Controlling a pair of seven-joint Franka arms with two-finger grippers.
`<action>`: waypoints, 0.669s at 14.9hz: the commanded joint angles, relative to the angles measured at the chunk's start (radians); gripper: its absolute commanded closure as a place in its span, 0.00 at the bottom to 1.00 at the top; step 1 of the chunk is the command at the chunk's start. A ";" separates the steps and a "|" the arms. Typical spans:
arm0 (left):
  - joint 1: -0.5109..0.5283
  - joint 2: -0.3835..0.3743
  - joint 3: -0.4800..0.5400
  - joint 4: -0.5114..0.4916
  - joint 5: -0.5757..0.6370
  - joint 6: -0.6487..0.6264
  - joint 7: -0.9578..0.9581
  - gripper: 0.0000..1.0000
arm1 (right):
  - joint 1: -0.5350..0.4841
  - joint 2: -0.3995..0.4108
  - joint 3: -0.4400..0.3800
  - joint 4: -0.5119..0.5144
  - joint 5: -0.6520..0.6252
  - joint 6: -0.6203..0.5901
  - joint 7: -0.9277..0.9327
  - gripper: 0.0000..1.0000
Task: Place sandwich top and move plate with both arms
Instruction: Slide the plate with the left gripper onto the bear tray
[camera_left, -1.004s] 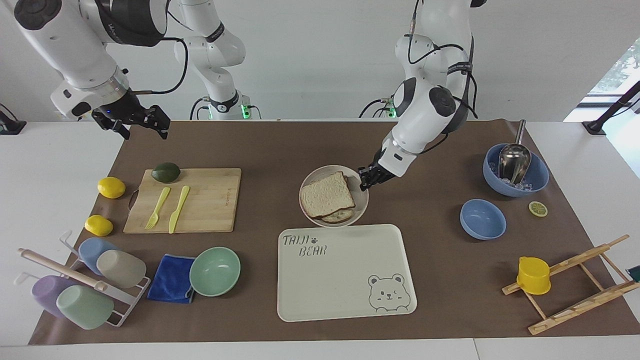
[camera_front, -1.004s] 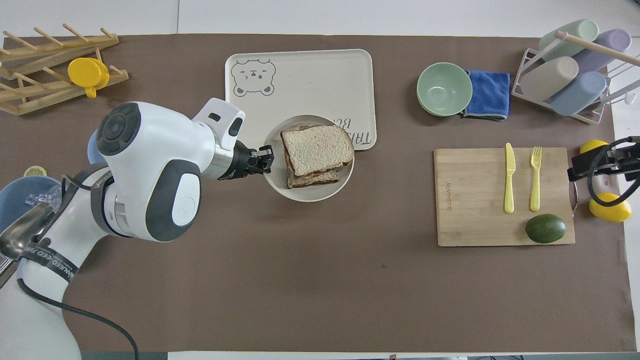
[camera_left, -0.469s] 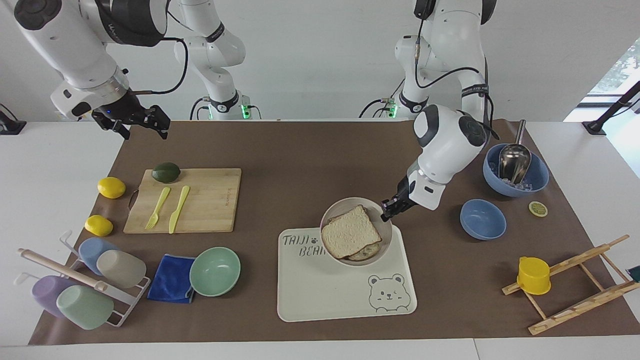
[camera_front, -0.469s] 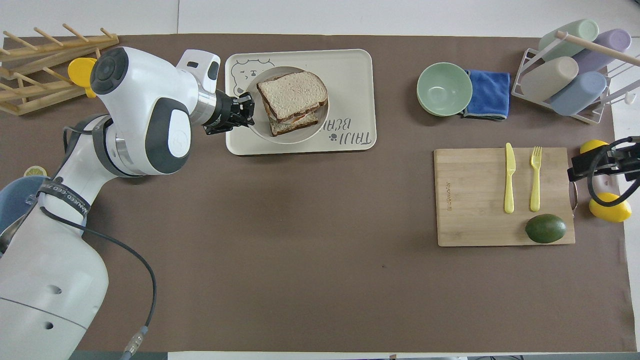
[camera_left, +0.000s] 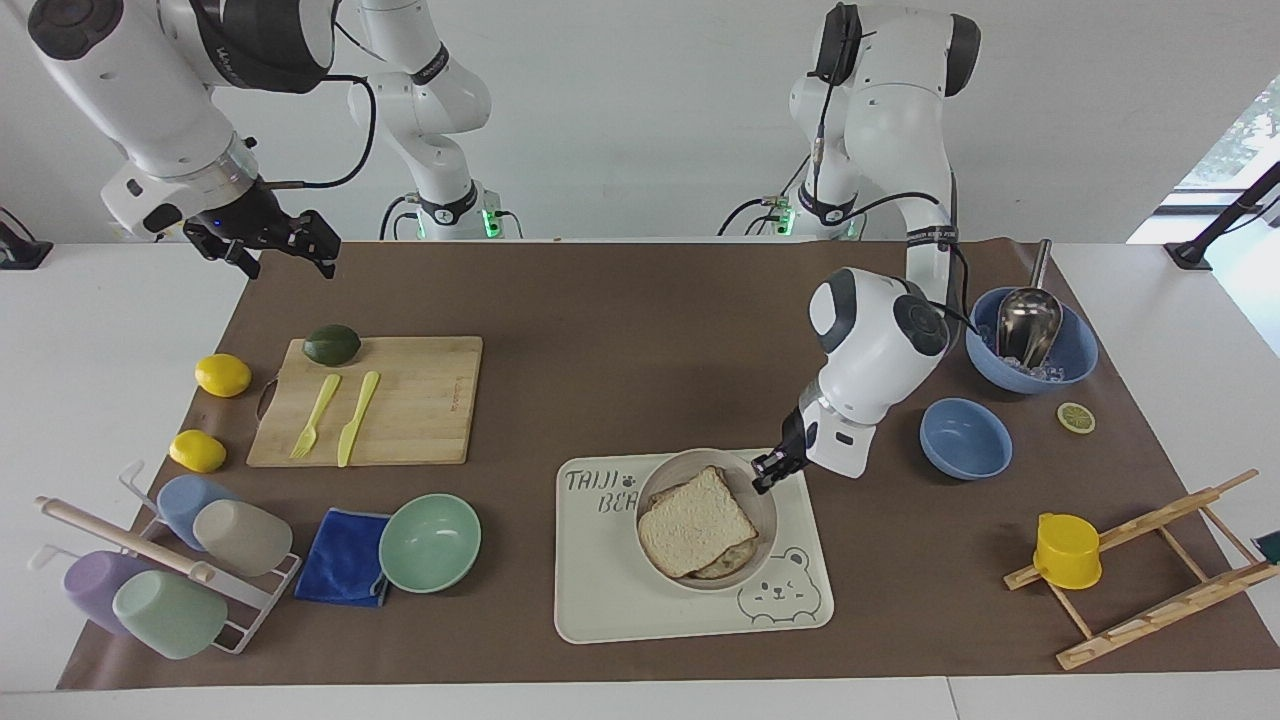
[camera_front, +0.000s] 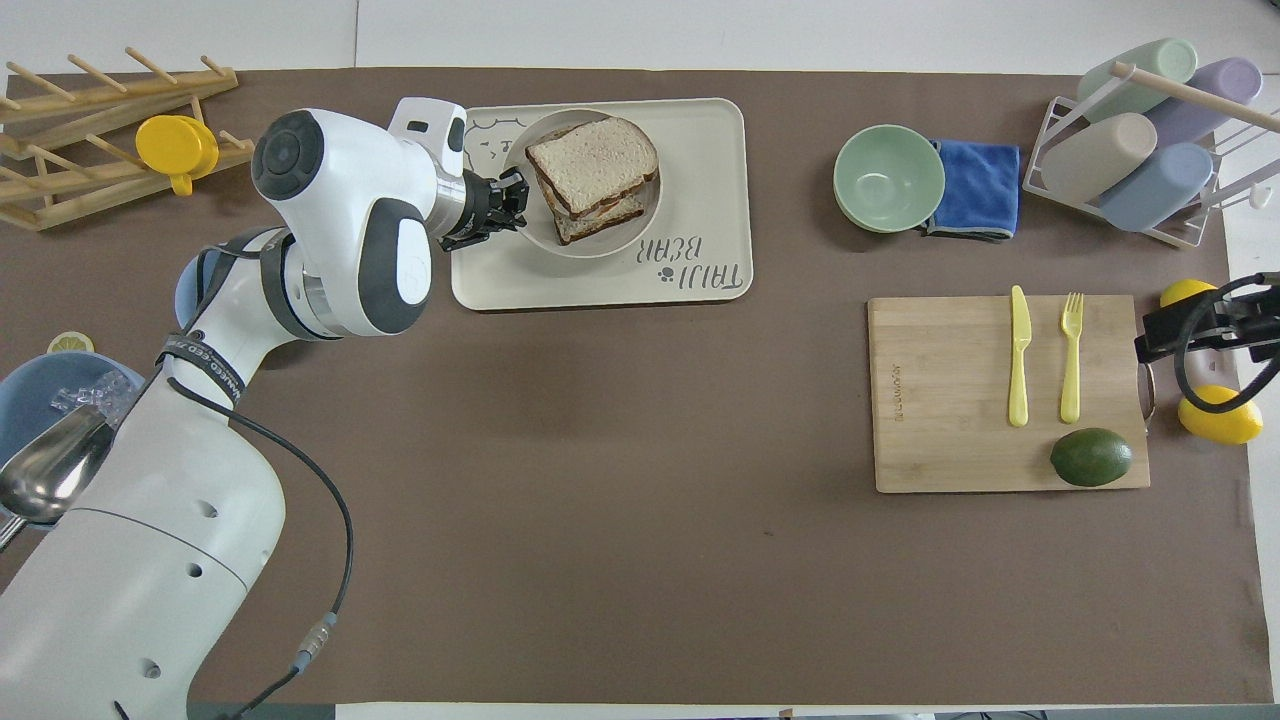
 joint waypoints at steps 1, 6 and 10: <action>-0.061 -0.035 0.010 -0.136 0.009 0.159 -0.031 1.00 | -0.011 -0.006 0.004 -0.002 0.025 0.005 -0.011 0.00; -0.047 -0.041 0.012 -0.129 0.012 0.142 -0.017 0.00 | -0.011 -0.006 0.004 -0.003 0.024 0.005 -0.011 0.00; 0.001 -0.097 0.017 -0.108 0.067 0.003 -0.014 0.00 | -0.011 -0.008 0.004 -0.002 0.024 0.005 -0.011 0.00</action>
